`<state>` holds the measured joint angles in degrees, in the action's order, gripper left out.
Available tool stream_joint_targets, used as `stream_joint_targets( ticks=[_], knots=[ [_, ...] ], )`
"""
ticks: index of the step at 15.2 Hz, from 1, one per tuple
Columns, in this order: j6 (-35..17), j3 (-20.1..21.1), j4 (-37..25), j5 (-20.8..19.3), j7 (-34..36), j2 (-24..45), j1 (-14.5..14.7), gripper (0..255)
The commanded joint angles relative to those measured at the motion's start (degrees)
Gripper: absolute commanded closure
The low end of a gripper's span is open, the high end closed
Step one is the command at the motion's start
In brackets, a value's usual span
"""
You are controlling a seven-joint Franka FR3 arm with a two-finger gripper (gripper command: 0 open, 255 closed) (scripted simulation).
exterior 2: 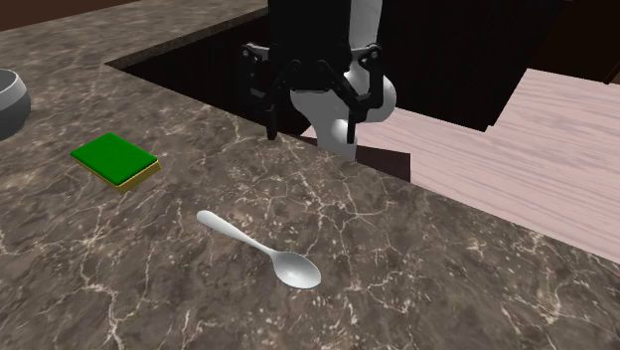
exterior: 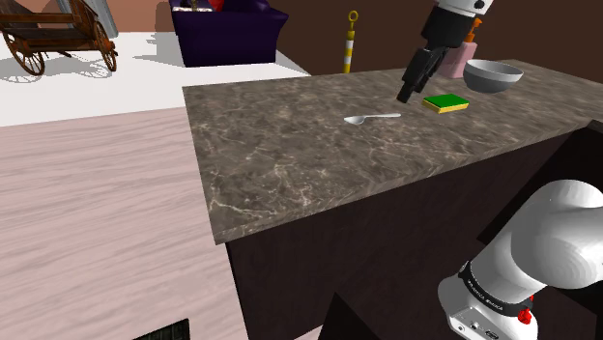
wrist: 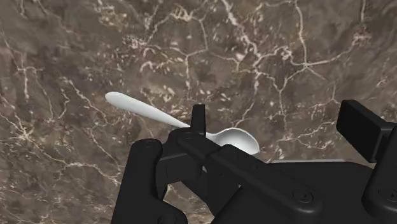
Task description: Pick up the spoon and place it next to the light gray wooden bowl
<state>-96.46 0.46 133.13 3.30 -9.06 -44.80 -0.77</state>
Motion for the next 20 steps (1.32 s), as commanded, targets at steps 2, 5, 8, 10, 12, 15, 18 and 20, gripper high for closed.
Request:
stream_joint_targets(
  ticks=[2,5,8,10,12,15,18,20],
  knots=[
    [0.1,-0.97,-1.02,-2.08,-5.03,2.45,1.03,0],
    [-0.23,-3.38,-4.19,-8.39,-19.52,9.79,4.16,0],
    [-1.6,-4.78,-7.12,-14.54,-33.26,16.81,6.85,0],
    [-3.16,-5.23,-8.7,-18.57,-41.94,21.15,8.38,0],
    [-4.61,-5.4,-8.42,-20.1,-44.92,22.62,8.77,0],
    [-6.9,-5.82,-6.24,-20.42,-44.82,22.66,8.53,0],
    [-9.19,-6.26,-4.16,-20.77,-44.71,22.81,8.3,0],
    [-9.64,-6.35,-3.77,-20.84,-44.69,22.85,8.25,0]
  ],
)
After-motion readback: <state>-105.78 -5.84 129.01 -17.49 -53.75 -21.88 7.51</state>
